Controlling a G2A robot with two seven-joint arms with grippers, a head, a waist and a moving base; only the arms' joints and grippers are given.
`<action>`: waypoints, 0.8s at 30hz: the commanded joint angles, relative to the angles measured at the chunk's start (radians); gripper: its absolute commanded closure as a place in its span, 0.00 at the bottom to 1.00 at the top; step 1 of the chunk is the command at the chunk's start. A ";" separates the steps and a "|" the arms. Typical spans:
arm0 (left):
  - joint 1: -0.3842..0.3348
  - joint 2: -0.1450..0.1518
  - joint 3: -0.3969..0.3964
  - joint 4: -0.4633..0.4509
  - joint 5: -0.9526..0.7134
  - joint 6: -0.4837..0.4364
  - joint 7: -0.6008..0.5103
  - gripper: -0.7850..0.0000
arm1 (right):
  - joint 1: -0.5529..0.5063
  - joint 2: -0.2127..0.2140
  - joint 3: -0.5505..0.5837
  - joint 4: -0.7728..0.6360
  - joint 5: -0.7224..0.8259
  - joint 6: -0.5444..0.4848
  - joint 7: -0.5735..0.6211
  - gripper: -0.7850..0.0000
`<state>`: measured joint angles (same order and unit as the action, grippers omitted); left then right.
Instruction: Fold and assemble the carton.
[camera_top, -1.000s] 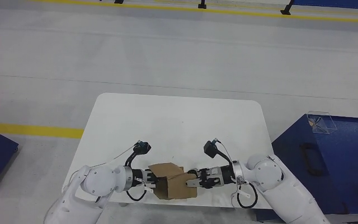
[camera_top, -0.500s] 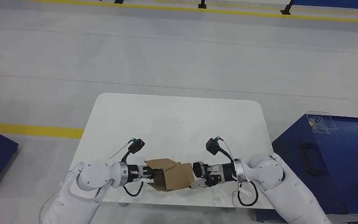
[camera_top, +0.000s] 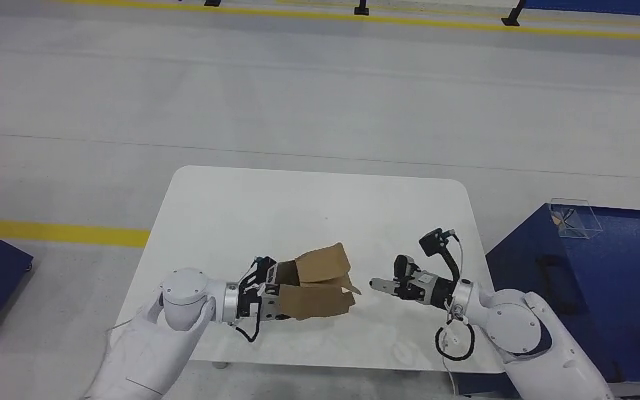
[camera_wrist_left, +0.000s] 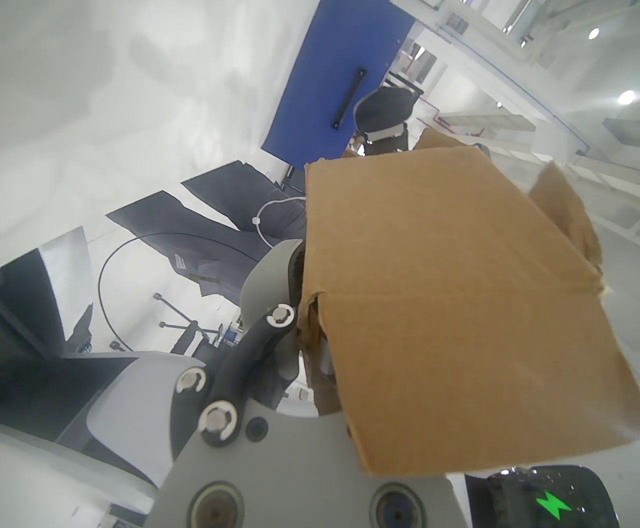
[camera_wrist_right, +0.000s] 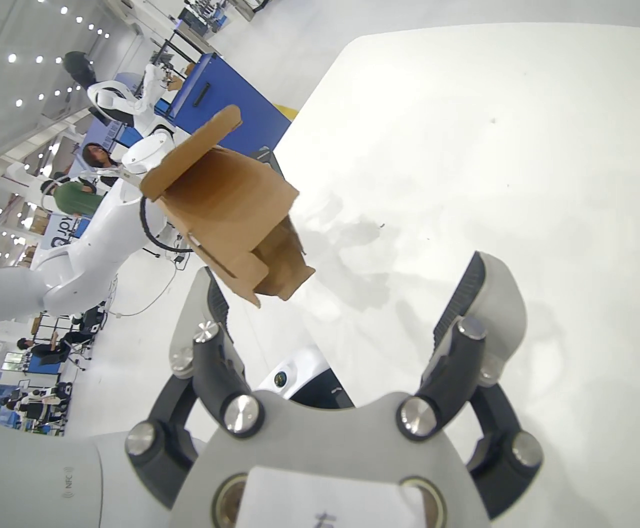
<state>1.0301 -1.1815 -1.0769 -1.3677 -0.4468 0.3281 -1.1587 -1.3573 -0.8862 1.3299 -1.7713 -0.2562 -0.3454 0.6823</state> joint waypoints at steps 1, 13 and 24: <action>-0.007 -0.006 0.020 0.014 -0.003 -0.054 0.018 1.00 | -0.001 -0.003 -0.015 0.012 -0.010 0.019 0.004 0.00; 0.009 -0.018 0.043 0.009 -0.077 -0.029 0.082 1.00 | 0.005 -0.011 -0.042 0.040 -0.037 0.064 -0.019 0.00; -0.015 -0.032 0.083 0.050 -0.155 -0.016 0.073 1.00 | 0.043 -0.031 -0.125 0.078 -0.108 0.106 -0.044 0.00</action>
<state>1.0166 -1.2127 -0.9973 -1.3191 -0.6018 0.3165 -1.0870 -1.3185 -0.9152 1.2129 -1.6972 -0.3609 -0.2395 0.6358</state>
